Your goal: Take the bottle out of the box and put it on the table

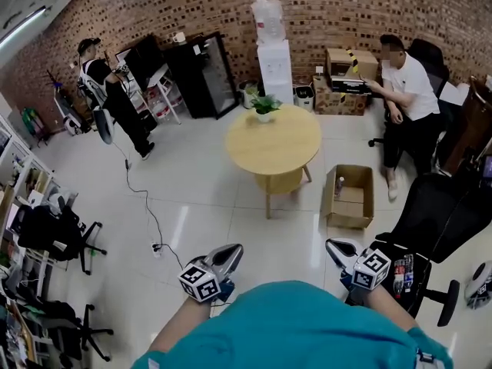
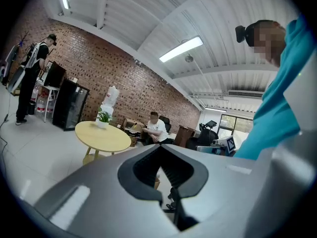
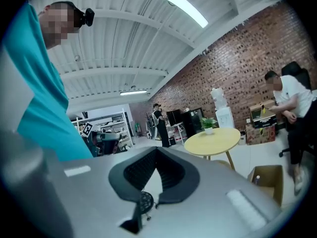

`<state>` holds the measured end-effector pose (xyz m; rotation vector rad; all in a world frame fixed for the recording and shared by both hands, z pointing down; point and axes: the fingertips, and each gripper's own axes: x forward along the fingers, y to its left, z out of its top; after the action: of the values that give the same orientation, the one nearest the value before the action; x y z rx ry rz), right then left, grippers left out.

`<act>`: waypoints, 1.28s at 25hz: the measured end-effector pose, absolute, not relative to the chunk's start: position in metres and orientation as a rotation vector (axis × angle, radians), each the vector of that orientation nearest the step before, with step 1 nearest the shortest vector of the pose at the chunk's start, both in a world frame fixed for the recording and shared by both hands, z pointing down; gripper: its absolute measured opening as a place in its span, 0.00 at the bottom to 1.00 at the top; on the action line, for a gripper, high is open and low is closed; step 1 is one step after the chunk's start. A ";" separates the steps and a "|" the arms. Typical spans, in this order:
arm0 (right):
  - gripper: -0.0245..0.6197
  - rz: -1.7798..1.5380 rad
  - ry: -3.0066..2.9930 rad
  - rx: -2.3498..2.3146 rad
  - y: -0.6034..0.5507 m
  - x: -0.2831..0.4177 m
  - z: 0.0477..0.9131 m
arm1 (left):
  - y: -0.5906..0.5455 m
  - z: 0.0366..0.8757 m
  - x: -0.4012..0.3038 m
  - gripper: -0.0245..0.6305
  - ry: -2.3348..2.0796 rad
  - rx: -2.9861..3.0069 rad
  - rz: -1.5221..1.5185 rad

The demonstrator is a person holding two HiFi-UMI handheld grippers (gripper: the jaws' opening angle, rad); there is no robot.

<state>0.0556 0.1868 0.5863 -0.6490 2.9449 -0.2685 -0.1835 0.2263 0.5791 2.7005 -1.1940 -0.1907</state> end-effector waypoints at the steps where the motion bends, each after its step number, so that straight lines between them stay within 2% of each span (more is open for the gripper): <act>1: 0.04 -0.270 2.947 -0.647 0.185 0.063 0.589 | 0.225 0.581 -0.175 0.04 -1.191 2.701 -0.183; 5: 0.04 -0.291 2.941 -0.660 0.174 0.080 0.595 | 0.214 0.584 -0.157 0.04 -1.173 2.701 -0.155; 9: 0.04 -0.311 2.947 -0.686 0.161 0.066 0.593 | 0.193 0.581 -0.175 0.04 -1.149 2.689 -0.173; 15: 0.04 -0.292 2.956 -0.763 0.124 -0.001 0.569 | 0.144 0.572 -0.240 0.04 -1.050 2.707 -0.257; 24: 0.04 -0.310 2.893 -0.949 0.046 -0.152 0.517 | 0.049 0.546 -0.400 0.04 -0.885 2.763 -0.227; 28: 0.04 -0.334 2.902 -0.993 0.006 -0.180 0.509 | -0.006 0.540 -0.430 0.04 -0.849 2.729 -0.236; 32: 0.04 -0.388 2.892 -1.023 -0.032 -0.173 0.516 | -0.046 0.543 -0.426 0.04 -0.834 2.715 -0.246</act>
<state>-0.1734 -0.0323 0.5161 -1.0230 2.8922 -0.3884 -0.4260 -0.0457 0.5429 2.7149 -0.8340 -0.2456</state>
